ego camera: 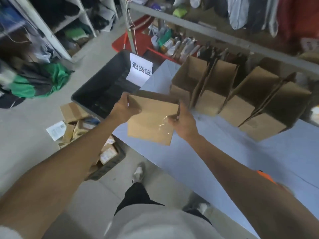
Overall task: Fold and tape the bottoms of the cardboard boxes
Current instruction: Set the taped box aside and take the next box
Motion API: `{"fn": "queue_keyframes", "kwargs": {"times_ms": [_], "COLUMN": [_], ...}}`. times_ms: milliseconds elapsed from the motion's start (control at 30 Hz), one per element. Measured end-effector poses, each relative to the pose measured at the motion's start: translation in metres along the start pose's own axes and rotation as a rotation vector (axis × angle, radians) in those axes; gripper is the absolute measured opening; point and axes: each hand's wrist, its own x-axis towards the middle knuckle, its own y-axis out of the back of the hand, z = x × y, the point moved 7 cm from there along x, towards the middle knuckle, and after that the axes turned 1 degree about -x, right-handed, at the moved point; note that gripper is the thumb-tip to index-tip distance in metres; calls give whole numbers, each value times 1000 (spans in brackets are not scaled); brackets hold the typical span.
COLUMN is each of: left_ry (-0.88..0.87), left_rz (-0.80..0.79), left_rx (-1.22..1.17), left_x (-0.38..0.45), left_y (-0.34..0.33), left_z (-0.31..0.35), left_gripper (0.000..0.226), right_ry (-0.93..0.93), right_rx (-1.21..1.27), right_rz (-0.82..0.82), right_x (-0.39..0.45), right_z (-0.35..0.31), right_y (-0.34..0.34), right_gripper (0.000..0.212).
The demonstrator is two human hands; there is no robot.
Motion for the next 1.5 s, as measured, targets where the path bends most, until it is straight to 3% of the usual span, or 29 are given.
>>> {"fn": "queue_keyframes", "kwargs": {"times_ms": [133,300,667,800,900,1133,1300,1433,1500], "left_ry": [-100,-163,-160,-177,-190,-195,-164,-411,-572], "left_rz": [-36,-95,-382,-448,-503,-540,-487,-282,-298], "left_rx": [-45,32,246,241,202,216,335,555,648], "left_x": [55,108,150,162,165,171,187,185,166], "left_y": [37,70,69,62,51,47,45,34,13], "left_z": [3,-13,-5,8,9,7,3,54,84], "left_gripper": [64,59,74,47,46,80,93,93,90], "right_ry": [42,-28,-224,-255,-261,-264,-231,-331,-418], "right_rx": [-31,-128,-223,-201,-206,-255,-332,-534,-567], "right_rz": [139,156,-79,-48,19,75,68,210,232], "right_x": [32,65,97,99,99,97,88,70,62], "right_z": [-47,-77,-93,-90,-87,-76,-82,-64,-51], "right_y": [-26,-63,-68,-59,-55,-56,-37,9,24], "right_gripper": [88,100,113,112,111,108,91,83,78]}}
